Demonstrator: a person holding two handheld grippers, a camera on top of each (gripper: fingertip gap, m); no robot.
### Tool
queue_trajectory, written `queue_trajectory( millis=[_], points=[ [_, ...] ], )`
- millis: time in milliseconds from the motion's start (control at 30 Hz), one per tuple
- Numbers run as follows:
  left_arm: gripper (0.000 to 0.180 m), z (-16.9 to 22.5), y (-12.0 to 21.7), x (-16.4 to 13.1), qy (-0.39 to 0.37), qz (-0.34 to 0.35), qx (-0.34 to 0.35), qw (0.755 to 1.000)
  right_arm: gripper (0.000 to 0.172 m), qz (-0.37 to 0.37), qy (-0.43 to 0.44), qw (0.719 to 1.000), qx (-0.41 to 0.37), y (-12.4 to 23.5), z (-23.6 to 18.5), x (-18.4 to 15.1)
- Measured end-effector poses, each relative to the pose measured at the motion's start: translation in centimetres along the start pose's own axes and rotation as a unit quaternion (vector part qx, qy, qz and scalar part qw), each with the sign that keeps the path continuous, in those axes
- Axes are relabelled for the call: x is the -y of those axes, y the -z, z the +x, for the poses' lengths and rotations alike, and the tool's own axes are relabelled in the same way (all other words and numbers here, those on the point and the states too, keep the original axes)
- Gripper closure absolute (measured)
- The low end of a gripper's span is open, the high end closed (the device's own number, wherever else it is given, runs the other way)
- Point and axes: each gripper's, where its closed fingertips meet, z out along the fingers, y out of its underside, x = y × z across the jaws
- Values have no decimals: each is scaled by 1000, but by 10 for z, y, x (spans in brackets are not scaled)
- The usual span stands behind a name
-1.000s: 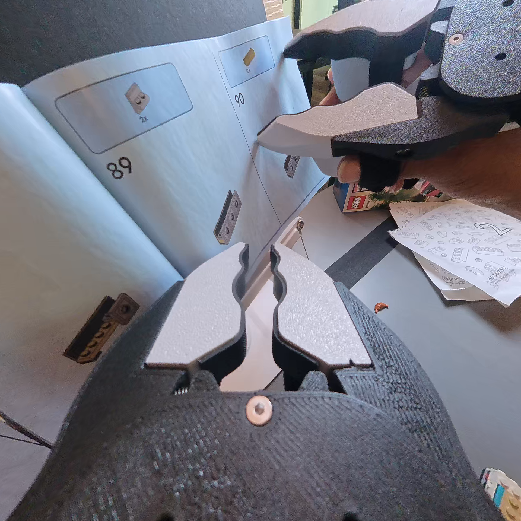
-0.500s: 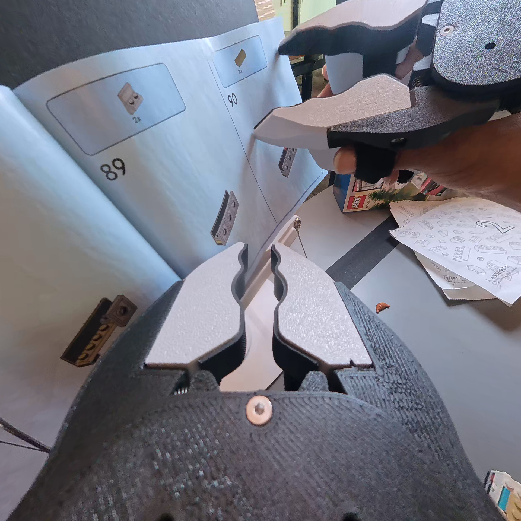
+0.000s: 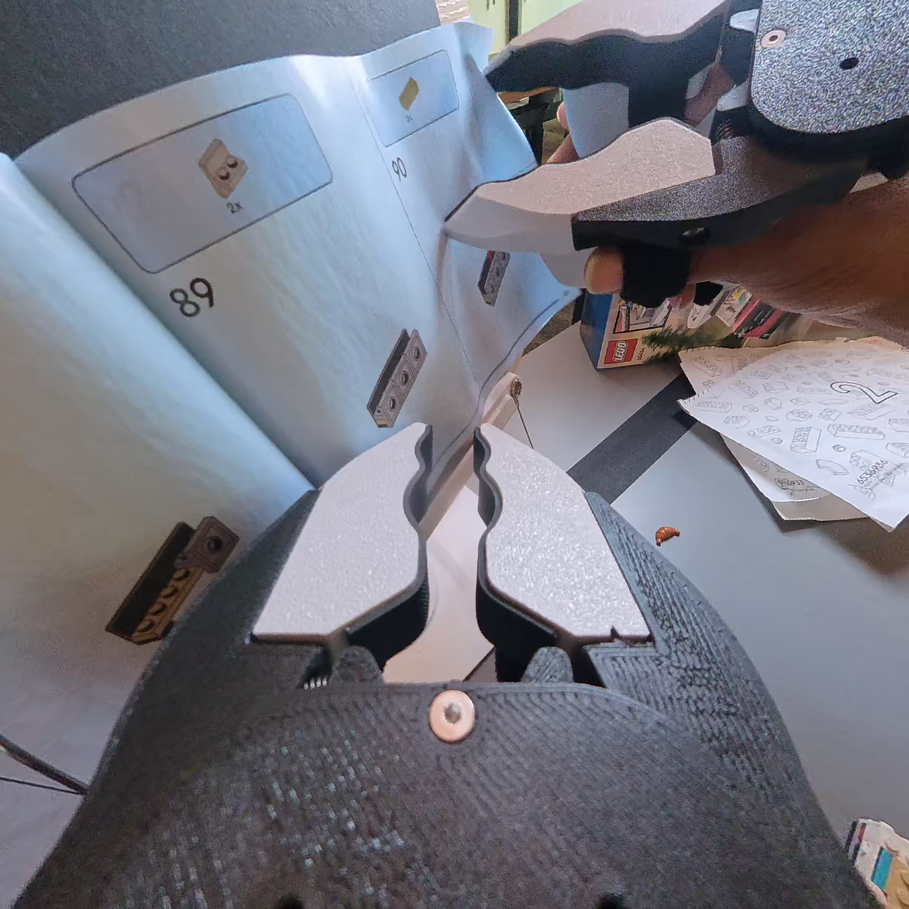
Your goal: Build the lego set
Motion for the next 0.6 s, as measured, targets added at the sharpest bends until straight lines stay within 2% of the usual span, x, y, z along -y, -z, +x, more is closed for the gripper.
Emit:
queue_trajectory(
  millis=[133,200,267,433,600],
  points=[
    [164,1,0,0,1,-1,-1,1000,116,5,14,1000,-3,3,-6,0],
    [163,2,1,0,-2,-2,-3,1000,130,9,23,1000,-3,5,-9,1],
    [157,6,3,1,1,3,-16,1000,136,18,22,1000,-6,11,-12,4],
    [144,22,18,16,-11,39,-52,998,157,65,-35,997,16,44,-21,8],
    [139,45,27,40,24,77,-102,992,171,101,-96,988,64,78,-33,6]
  ],
)
